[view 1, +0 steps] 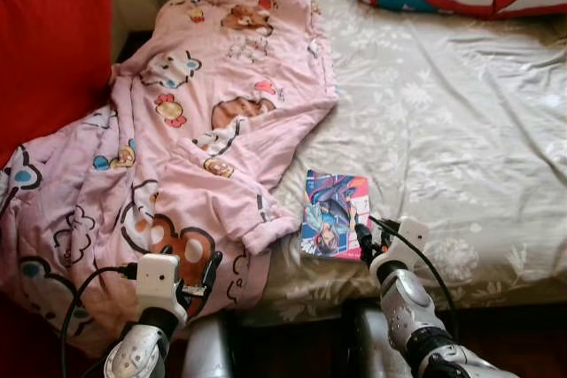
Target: Clean up the room
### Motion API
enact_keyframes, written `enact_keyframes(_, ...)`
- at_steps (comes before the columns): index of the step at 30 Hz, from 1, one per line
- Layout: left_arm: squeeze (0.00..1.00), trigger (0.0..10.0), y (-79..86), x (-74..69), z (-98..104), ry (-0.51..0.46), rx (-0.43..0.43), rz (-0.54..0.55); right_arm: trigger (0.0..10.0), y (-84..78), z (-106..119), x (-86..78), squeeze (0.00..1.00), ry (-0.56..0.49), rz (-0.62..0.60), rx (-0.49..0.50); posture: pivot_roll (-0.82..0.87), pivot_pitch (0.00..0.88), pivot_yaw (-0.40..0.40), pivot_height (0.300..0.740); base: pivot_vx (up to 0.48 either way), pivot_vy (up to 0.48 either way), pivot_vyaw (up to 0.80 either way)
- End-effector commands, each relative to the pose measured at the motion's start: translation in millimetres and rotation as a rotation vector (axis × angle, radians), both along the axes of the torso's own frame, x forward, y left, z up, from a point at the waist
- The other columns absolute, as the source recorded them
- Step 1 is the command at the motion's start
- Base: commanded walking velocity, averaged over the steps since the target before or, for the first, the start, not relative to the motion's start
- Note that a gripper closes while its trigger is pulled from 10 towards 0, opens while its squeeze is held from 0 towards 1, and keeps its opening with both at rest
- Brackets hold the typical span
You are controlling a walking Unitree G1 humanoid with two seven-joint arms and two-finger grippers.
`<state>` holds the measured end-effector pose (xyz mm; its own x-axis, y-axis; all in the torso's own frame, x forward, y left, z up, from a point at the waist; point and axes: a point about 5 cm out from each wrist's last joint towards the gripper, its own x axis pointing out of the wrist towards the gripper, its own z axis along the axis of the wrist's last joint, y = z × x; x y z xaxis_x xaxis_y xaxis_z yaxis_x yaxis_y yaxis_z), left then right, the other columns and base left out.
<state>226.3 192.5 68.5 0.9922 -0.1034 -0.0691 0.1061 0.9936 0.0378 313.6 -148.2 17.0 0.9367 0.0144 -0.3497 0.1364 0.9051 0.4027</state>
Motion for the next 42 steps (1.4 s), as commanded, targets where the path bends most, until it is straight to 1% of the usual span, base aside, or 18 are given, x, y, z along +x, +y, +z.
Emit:
enact_keyframes(1, 0.0, 10.0, 3.2, -7.5, -3, 0.036, 0.011, 0.0, 10.0, 1.6, -8, -6.7, 1.0, 0.028, -0.013, 0.042, 0.13, 0.252, 0.029, 0.582, 0.0, 0.0, 0.0)
enact_keyframes(4, 0.0, 10.0, 3.5, -9.9, -3, 0.044, 0.012, 0.0, 10.0, 1.4, -8, -7.1, 1.0, 0.026, -0.018, 0.047, 0.13, 0.255, 0.031, 0.582, 0.0, 0.0, 0.0)
enact_keyframes(5, 0.0, 10.0, 3.7, -10.8, -3, 0.047, 0.013, 0.0, 10.0, 1.1, -9, -7.5, 0.37, 0.028, -0.023, 0.049, 0.13, 0.259, 0.033, 0.582, 0.0, 0.0, 0.0)
enact_keyframes(7, 0.0, 10.0, 3.8, -11.5, -3, 0.049, 0.014, 0.0, 10.0, 0.9, -9, -7.8, 0.37, 0.029, -0.026, 0.052, 0.13, 0.259, 0.033, 0.582, 0.0, 0.0, 0.0)
enact_keyframes(8, 0.0, 10.0, 3.8, -12.1, -3, 0.053, 0.015, -0.001, 10.0, 0.7, -10, -8.7, 0.0, 0.035, -0.031, 0.06, 0.13, 0.26, 0.035, 0.582, 0.0, 0.0, 0.0)
enact_keyframes(9, 0.0, 10.0, 4.5, -13.5, -2, 0.058, 0.019, -0.001, 10.0, 0.6, -13, -11.3, 0.0, 0.048, -0.041, 0.079, 0.14, 0.264, 0.037, 0.582, 0.0, 0.0, 0.0)
enact_keyframes(13, 0.0, 10.0, 5.2, -14.7, -2, 0.065, 0.022, -0.002, 10.0, 2.0, -15, -13.0, 0.0, 0.055, -0.037, 0.088, 0.14, 0.266, 0.041, 0.582, 0.0, 0.0, 0.0)
enact_keyframes(22, 0.0, 10.0, 6.0, -16.4, -2, 0.075, 0.029, -0.008, 10.0, 10.8, -17, -15.2, 0.0, 0.048, 0.01, 0.146, 0.14, 0.268, 0.047, 0.582, 0.0, 0.0, 0.0)
enact_keyframes(26, 0.0, 10.0, 6.8, -18.0, -1, 0.08, 0.033, -0.008, 10.0, 15.9, -21, -18.9, 0.0, 0.056, 0.021, 0.242, 0.15, 0.273, 0.051, 0.582, 0.0, 0.0, 0.0)
enact_keyframes(27, 0.0, 10.0, 6.9, -18.4, -1, 0.082, 0.034, -0.008, 10.0, 16.3, -23, -21.0, 0.0, 0.066, 0.012, 0.281, 0.15, 0.273, 0.051, 0.582, 0.0, 0.0, 0.0)
enact_keyframes(29, 0.0, 10.0, 7.6, -19.4, -1, 0.085, 0.037, -0.008, 10.0, 15.2, -28, -25.1, 0.0, 0.088, -0.009, 0.313, 0.15, 0.278, 0.054, 0.582, 0.0, 0.0, 0.0)
enact_keyframes(30, 0.0, 10.0, 8.4, -19.9, 0, 0.086, 0.039, -0.007, 10.0, 16.2, -30, -27.9, 0.0, 0.098, -0.02, 0.364, 0.16, 0.279, 0.055, 0.582, 0.0, 0.0, 0.0)
enact_keyframes(32, 0.0, 10.0, 9.1, -20.4, 0, 0.088, 0.04, -0.005, 10.0, 16.6, -33, -30.7, 0.0, 0.106, -0.033, 0.414, 0.16, 0.28, 0.056, 0.582, 0.0, 0.0, 0.0)
enact_keyframes(36, 0.0, 10.0, 9.7, -21.6, 0, 0.092, 0.042, -0.006, 10.0, 15.1, -37, -35.3, 0.0, 0.119, -0.054, 0.469, 0.16, 0.282, 0.059, 0.582, 0.0, 0.0, 0.0)
enact_keyframes(39, 0.0, 10.0, 9.8, -21.9, 0, 0.094, 0.043, -0.006, 10.0, 14.6, -38, -36.2, 0.0, 0.122, -0.058, 0.48, 0.16, 0.282, 0.059, 0.582, 0.0, 0.0, 0.0)
enact_keyframes(40, 0.0, 10.0, 9.9, -22.0, 0, 0.095, 0.044, -0.006, 9.8, 14.4, -38, -36.3, 0.0, 0.121, -0.057, 0.48, 0.16, 0.283, 0.058, 0.582, 0.0, 0.0, 0.0)
enact_keyframes(41, 0.0, 10.0, 10.1, -21.9, 0, 0.096, 0.044, -0.005, 3.9, 14.1, -38, -36.1, 0.0, 0.118, -0.058, 0.477, 0.16, 0.282, 0.059, 0.582, 0.0, 0.0, 0.0)
enact_keyframes(42, 0.0, 10.0, 10.3, -21.9, 0, 0.097, 0.045, -0.005, 0.0, 13.6, -37, -35.6, 0.0, 0.112, -0.06, 0.475, 0.16, 0.282, 0.059, 0.582, 0.0, 0.0, 0.0)
